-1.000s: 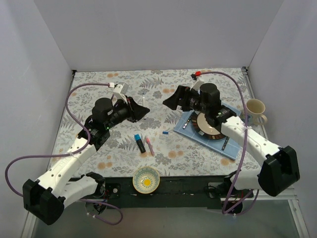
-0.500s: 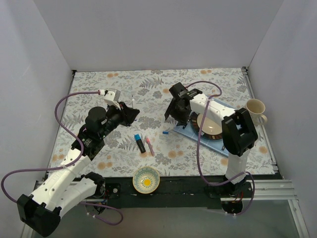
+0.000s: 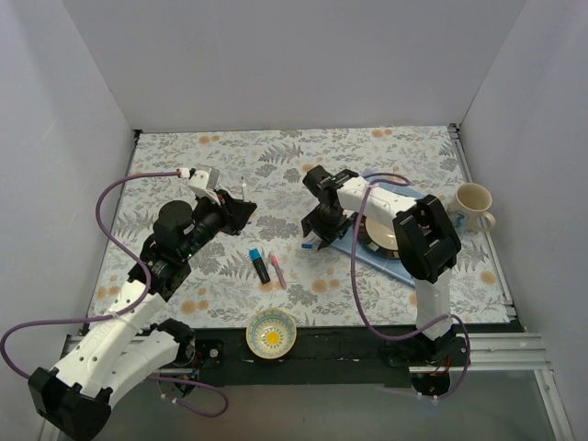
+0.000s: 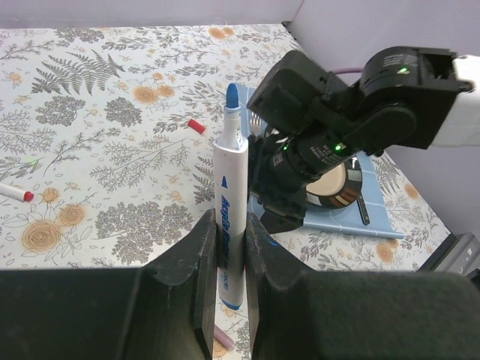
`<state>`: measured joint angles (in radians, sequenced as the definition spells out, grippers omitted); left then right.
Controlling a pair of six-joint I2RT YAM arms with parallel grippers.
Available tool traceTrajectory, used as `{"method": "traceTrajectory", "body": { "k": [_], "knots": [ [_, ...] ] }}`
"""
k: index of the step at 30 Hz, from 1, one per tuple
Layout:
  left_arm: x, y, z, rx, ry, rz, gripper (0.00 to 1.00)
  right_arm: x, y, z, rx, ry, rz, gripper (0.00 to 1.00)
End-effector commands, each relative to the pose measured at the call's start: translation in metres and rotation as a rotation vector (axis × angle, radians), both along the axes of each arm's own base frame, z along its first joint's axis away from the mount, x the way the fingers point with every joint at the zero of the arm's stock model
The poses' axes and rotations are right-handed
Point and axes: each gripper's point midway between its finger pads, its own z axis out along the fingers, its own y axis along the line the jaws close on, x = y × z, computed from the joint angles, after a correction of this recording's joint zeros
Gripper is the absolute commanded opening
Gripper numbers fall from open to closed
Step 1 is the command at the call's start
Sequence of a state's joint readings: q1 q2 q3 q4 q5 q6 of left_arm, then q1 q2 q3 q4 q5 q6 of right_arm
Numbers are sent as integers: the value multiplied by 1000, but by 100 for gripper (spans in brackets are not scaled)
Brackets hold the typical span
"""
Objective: Insert the pens into the pen caps
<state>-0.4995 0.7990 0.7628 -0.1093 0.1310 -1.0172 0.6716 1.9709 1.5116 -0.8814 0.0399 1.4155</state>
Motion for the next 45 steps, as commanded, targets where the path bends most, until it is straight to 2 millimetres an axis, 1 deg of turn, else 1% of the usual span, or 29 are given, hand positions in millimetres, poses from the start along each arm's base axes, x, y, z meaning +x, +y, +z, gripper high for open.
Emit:
{"method": "traceTrajectory", "body": {
  "k": [1,5,9,12,13,16,19,22,23,24,25,26,27,28,29,30,31,32,34,36,38,39,42,43,44,45],
  "knots": [
    [-3,4,13,-9,-36,13,0,0,17,-17,15,41,-38,59],
    [-3,6,15,-13,-43,21,0,1,19,-24,11,56,-51,56],
    [-3,7,14,-12,-42,24,0,-5,12,-31,-26,69,-51,51],
    [-2,6,13,-10,-38,22,0,-8,9,-37,-42,62,-10,36],
    [-2,6,13,-6,-38,22,0,-10,8,-39,-45,67,4,26],
    [-1,6,12,-7,-36,21,0,-14,5,-45,-59,79,33,16],
    [-1,6,12,-5,-35,25,0,-17,0,-49,-86,77,81,16],
    [0,7,12,-4,-36,33,0,-20,-11,-54,-126,57,155,16],
    [0,7,11,-2,-35,33,0,-22,-17,-59,-150,48,174,15],
    [0,7,12,-3,-37,34,0,-21,-18,-57,-149,25,203,13],
    [0,7,12,-3,-37,34,0,-19,-21,-59,-157,0,268,5],
    [0,7,10,0,-35,33,0,-22,-26,-65,-175,-14,295,2],
    [0,7,9,2,-34,32,0,-22,-27,-64,-168,-33,324,1],
    [-2,6,10,3,-37,19,0,-24,-28,-66,-160,-51,399,1],
    [-1,5,9,7,-38,13,0,-19,-22,-65,-126,-99,429,1],
    [-2,4,9,6,-36,9,0,-24,-27,-64,-118,-111,451,1],
    [-3,3,7,6,-34,1,0,-23,-26,-62,-105,-142,504,1],
    [-2,1,5,8,-27,-3,0,-17,-17,-52,-60,-206,529,1],
    [-1,-1,2,6,-12,-10,0,-16,-18,-47,-61,-240,587,1],
    [-1,-4,-2,4,10,-18,0,-12,-18,-36,-72,-273,609,1],
    [-2,-8,-8,-4,50,-26,0,-10,-25,-31,-107,-277,632,1],
    [0,-10,-15,3,83,-32,0,-9,-26,-29,-114,-280,643,1],
    [-8,-22,-38,5,198,-97,0,-7,-26,-20,-115,-305,675,1],
    [-12,-26,-49,10,246,-121,0,-5,-26,-16,-119,-318,678,1],
    [-23,-35,-53,-7,290,-190,0,-4,-24,-8,-114,-340,691,1],
    [-27,-40,-62,-13,335,-222,0,-1,-24,-4,-115,-353,695,1]
  ]
}}
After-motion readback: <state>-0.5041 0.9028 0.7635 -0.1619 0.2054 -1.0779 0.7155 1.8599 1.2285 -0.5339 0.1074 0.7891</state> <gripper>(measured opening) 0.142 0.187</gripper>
